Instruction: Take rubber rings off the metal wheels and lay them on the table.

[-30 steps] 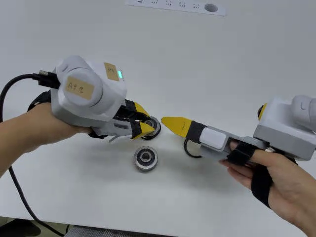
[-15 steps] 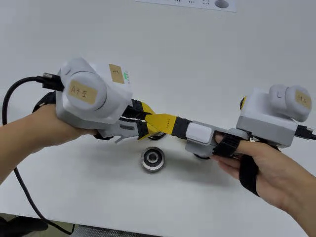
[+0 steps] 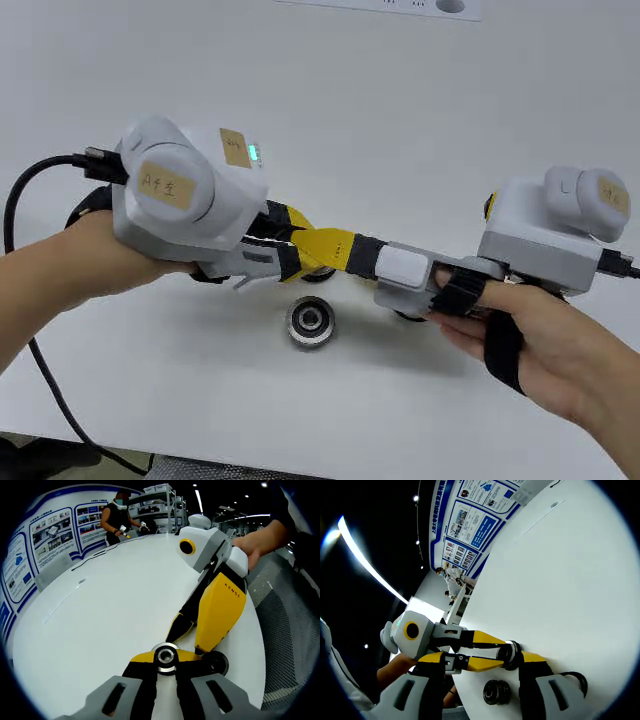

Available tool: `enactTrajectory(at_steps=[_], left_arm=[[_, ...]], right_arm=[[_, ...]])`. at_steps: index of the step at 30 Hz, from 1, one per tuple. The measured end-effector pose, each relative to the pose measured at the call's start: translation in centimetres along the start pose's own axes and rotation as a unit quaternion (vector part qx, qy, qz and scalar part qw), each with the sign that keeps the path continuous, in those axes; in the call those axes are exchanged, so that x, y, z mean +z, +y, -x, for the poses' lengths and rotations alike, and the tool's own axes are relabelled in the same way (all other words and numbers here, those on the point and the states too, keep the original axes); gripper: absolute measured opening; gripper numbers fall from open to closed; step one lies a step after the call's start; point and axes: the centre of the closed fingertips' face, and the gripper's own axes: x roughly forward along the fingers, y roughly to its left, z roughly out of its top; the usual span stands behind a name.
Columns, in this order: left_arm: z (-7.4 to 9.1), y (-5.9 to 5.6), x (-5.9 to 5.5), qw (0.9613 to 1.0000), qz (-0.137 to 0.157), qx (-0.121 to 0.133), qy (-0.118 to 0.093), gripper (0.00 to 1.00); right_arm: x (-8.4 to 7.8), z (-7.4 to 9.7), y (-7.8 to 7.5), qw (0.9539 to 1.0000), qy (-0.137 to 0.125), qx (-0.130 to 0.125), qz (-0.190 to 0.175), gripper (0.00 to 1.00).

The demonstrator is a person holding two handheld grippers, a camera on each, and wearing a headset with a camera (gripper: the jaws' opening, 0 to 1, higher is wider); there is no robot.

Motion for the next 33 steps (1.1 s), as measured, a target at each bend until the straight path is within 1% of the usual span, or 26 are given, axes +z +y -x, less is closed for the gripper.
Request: enactTrajectory(at_steps=[5,8,13,17,19,22,23,24,25,26,27,29,30,33], left_arm=[[0.0,0.0,0.0,1.0000,-0.001,-0.001,0.001,0.13],[0.0,0.1,0.0,1.0000,-0.001,-0.001,0.001,0.13],[0.0,0.1,-0.1,1.0000,-0.002,-0.001,0.002,0.13],[0.0,0.1,-0.1,1.0000,-0.002,-0.002,0.002,0.13],[0.0,0.1,-0.1,1.0000,-0.002,-0.002,0.002,0.13],[0.0,0.1,-0.1,1.0000,-0.003,-0.002,0.002,0.13],[0.0,0.1,-0.1,1.0000,-0.002,-0.002,0.002,0.13],[0.0,0.1,-0.1,1.0000,-0.002,-0.002,0.002,0.13],[0.0,0.1,-0.1,1.0000,-0.002,-0.002,0.002,0.13],[0.0,0.1,-0.1,1.0000,-0.002,-0.002,0.002,0.13],[0.0,0.1,-0.1,1.0000,-0.002,-0.002,0.002,0.13],[0.0,0.1,-0.1,1.0000,-0.003,-0.002,0.002,0.13],[0.0,0.1,-0.1,1.0000,-0.003,-0.002,0.002,0.13],[0.0,0.1,-0.1,1.0000,-0.003,-0.002,0.002,0.13]], right_arm=[[0.0,0.0,0.0,1.0000,0.001,0.000,-0.001,0.61],[-0.4,0.0,0.2,1.0000,0.009,0.003,-0.001,0.61],[-0.3,0.2,0.2,1.0000,0.007,0.002,0.001,0.61],[-0.1,0.5,0.2,1.0000,0.002,0.002,0.001,0.55],[-0.1,0.4,0.1,1.0000,0.002,0.002,0.000,0.55],[-0.1,0.3,-0.3,1.0000,0.002,-0.006,-0.001,0.51],[-0.1,0.3,-0.5,0.9999,0.001,-0.011,-0.003,0.49],[-0.1,0.4,-0.7,0.9999,0.001,-0.016,-0.003,0.45],[-0.1,0.4,-1.2,0.9996,0.001,-0.028,-0.005,0.41],[-0.1,0.4,-1.7,0.9993,0.001,-0.037,-0.009,0.36],[-0.1,0.4,-2.2,0.9987,0.001,-0.048,-0.014,0.29],[-0.1,0.4,-2.6,0.9984,0.002,-0.054,-0.017,0.22],[-0.1,0.5,-2.9,0.9978,0.002,-0.063,-0.020,0.17],[-0.2,0.5,-3.4,0.9969,0.004,-0.076,-0.023,0.10]])
